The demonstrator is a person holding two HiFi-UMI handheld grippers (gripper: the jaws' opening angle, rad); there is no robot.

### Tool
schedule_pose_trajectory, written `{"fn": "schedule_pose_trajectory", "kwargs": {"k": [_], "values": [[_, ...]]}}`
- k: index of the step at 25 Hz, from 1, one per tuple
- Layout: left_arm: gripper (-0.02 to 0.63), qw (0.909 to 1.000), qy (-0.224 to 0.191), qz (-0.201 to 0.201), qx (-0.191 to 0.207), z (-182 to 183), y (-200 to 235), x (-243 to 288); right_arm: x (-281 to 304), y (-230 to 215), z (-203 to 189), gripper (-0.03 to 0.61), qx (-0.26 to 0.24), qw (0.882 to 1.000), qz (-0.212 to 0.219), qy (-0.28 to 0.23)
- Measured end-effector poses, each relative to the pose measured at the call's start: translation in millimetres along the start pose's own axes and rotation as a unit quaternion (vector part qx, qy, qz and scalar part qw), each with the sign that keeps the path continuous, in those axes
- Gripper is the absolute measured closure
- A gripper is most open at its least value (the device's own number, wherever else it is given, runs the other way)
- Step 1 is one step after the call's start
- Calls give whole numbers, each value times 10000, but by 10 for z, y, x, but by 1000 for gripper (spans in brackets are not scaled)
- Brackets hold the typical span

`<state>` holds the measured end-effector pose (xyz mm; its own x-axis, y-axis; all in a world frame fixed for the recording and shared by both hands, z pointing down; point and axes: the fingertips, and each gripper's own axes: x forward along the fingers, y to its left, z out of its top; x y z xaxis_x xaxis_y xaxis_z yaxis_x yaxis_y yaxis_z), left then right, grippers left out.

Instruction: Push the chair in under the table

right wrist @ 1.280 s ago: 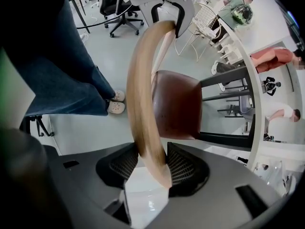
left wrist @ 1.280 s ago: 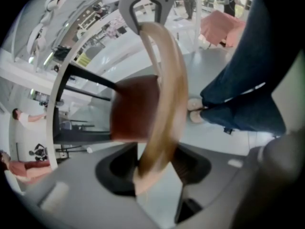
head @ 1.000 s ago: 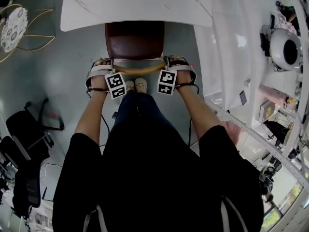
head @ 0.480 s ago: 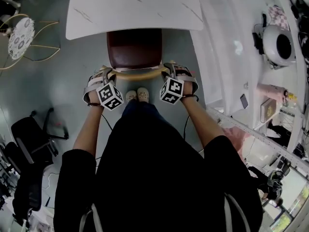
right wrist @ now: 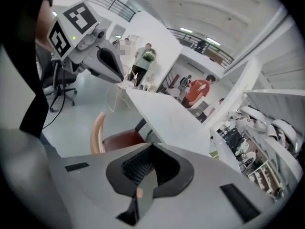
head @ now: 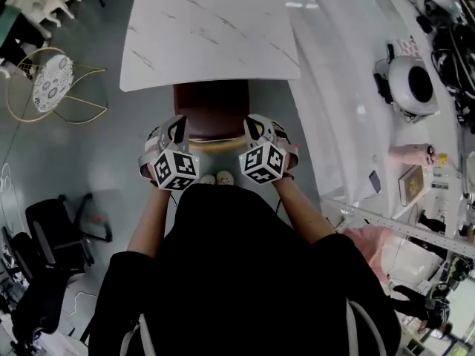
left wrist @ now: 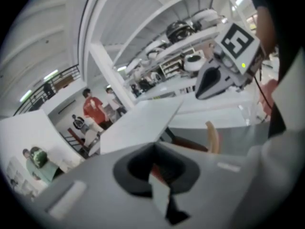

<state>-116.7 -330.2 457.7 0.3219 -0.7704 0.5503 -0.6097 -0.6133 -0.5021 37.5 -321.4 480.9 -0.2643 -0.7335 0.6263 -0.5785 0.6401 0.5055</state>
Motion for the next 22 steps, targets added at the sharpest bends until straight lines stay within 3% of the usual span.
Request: {"fn": "schedule_pose_trajectory", "kwargs": {"k": [5, 11, 15, 18, 22], "values": [[606, 9909, -702, 371, -1089, 484, 389, -334, -458, -464, 569, 558, 949, 9896, -521, -951], [606, 9646, -1540, 657, -2039, 983, 722, -709, -997, -859, 976, 558, 1976, 9578, -709, -1965], [606, 9541, -1852, 843, -2199, 1213, 828, -921, -1245, -1076, 1124, 558, 2223, 9426, -905, -2321], [606, 9534, -1965, 943, -2089, 1305, 824, -1012, -1321, -1167, 1161, 558, 2427, 9337, -940, -2458], [606, 9533, -2030, 962, -2017, 1364, 774, -1070, -1347, -1152, 1174, 558, 2431, 9322, -923, -2519]]}}
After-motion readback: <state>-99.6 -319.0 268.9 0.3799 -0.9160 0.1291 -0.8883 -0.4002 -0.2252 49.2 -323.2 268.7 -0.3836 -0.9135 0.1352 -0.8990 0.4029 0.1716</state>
